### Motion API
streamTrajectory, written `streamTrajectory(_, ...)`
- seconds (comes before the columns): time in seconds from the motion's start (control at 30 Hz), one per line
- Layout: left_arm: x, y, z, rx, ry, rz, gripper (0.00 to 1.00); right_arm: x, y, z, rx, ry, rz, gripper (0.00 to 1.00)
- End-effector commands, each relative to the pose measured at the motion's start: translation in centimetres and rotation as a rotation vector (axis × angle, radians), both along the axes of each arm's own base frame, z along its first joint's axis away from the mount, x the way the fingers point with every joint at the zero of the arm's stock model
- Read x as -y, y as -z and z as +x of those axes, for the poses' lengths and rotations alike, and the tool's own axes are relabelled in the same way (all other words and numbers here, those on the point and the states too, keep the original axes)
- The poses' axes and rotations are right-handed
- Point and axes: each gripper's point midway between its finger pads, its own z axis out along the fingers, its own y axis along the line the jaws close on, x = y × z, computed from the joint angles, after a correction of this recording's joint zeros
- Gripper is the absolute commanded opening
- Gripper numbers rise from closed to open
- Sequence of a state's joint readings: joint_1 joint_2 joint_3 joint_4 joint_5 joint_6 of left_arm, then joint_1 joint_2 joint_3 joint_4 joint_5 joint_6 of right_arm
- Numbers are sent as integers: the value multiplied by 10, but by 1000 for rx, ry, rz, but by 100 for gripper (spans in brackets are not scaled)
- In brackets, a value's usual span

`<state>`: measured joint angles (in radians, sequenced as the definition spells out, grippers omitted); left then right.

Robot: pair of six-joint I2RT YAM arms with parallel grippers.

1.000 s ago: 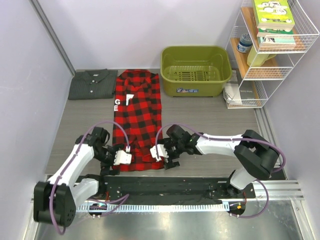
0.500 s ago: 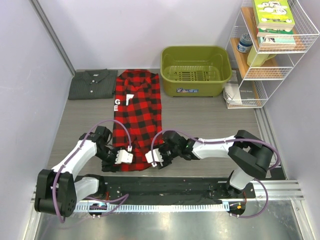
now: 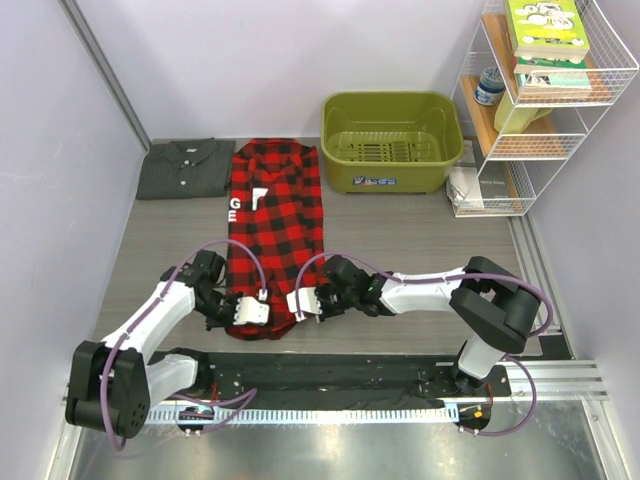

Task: Fold and stack the long sleeve shirts
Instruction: Fold the shirt

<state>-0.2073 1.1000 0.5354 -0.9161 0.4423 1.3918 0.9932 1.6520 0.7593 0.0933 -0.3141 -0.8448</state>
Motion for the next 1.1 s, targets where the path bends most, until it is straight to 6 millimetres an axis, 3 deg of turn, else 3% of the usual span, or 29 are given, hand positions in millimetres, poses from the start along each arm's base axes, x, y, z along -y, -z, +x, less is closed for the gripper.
streamTrajectory(0.0,9,-25,-10,-50,16,-51,3,5,-8,5,-16,56,-15,1)
streamTrajectory(0.17,15,-51,-26,-78,61,-95,0,13,-17,-12,-81,39,-30,1)
streamTrajectory(0.33,21,-80,-48,-140,118,-144,0,21,-42,-44,-143,-11,4,1)
streamTrajectory(0.5,21,-99,-67,-233,123,-156,0,24,-58,-52,-162,-10,20,1)
streamTrajectory(0.63,25,-114,-68,-281,99,-175,0,25,-71,-56,-173,-10,48,1)
streamTrajectory(0.77,28,-124,-47,-278,35,-197,0,22,-83,-39,-153,22,72,2)
streamTrajectory(0.93,33,-133,-21,-250,4,-225,0,16,-113,-2,-121,68,129,1)
streamTrajectory(1.07,37,-140,6,-222,-26,-247,0,13,-123,20,-128,72,139,1)
